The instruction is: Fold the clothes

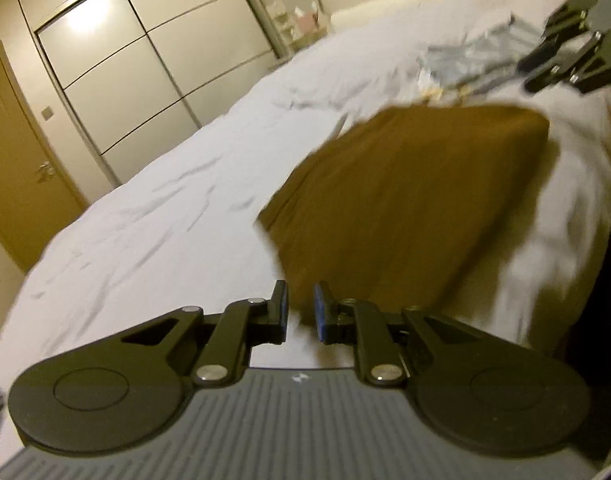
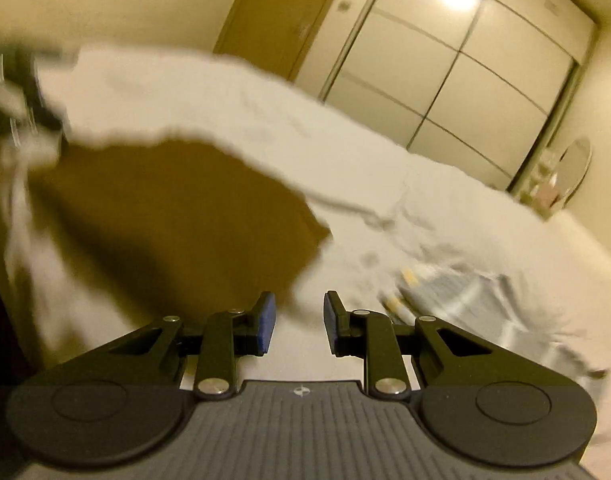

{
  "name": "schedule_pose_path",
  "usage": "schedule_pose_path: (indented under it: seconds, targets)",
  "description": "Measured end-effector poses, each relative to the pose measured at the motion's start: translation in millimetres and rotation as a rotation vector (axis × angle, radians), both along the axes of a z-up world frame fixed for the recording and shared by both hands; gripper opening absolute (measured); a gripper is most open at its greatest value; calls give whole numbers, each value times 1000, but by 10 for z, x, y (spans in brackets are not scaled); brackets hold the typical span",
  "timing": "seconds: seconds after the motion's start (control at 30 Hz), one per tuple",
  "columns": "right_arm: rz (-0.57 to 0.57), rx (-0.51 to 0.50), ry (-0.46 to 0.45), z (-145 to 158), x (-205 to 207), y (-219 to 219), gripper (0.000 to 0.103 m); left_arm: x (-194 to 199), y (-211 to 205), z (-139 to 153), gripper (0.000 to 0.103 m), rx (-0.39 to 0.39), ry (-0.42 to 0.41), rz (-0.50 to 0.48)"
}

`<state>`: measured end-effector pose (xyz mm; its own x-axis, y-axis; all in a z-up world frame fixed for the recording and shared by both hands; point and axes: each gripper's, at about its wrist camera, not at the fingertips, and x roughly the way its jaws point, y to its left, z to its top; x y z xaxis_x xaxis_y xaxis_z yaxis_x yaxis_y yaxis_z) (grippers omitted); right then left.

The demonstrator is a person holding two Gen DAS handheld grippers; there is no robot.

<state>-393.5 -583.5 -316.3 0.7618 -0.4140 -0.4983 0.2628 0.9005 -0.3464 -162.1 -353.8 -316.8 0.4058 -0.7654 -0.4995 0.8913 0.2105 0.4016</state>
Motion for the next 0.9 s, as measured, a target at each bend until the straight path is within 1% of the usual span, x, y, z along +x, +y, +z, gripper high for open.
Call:
schedule_pose_path:
  seconds: [0.07,0.13,0.2,0.23,0.27,0.33,0.37,0.4,0.47,0.5,0.57,0.63,0.67,0.7,0.77,0.87,0.9]
  targets:
    - [44,75,-50,78,203,21,24,1,-189,-12,13,-21,40,-15]
    - [111,116,-69,61,367,72,24,48,-354,-90,13,-23,77,-13]
    - [176,109,-46,-54,548,104,22,126,-401,-196,14,-6,100,-4]
    - [184,104,-23,-128,629,41,22,170,-415,-242,14,2,110,3]
    - [189,100,0,-204,713,-37,21,225,-400,-266,15,6,115,18]
    - [144,109,12,-275,706,-262,21,333,-359,-308,14,15,119,47]
    - [100,113,11,-303,691,-416,21,379,-305,-307,14,23,111,65]
    - [59,124,8,-320,661,-559,21,437,-272,-294,18,23,121,78]
    - [-29,140,-1,-265,584,-783,22,583,-345,-248,20,8,201,95]
    - [-58,148,-18,-241,559,-880,22,656,-381,-224,19,0,240,103]
    - [-77,212,-79,-114,460,-994,22,801,-454,-177,18,-15,320,120]
    - [-76,327,-135,-43,422,-1104,28,947,-526,-131,18,-31,400,137]
    - [-71,402,-150,-20,486,-1179,34,1020,-563,-107,18,-38,439,145]
    - [-72,449,-155,-40,527,-1227,41,1093,-599,-84,23,-46,479,153]
    - [-75,532,-162,-97,595,-1311,47,1239,-672,-37,32,-62,559,170]
    - [-81,656,-172,-181,698,-1439,48,1460,-789,9,34,-73,679,195]
    - [-82,697,-175,-209,732,-1481,48,1533,-845,-53,36,-47,721,205]
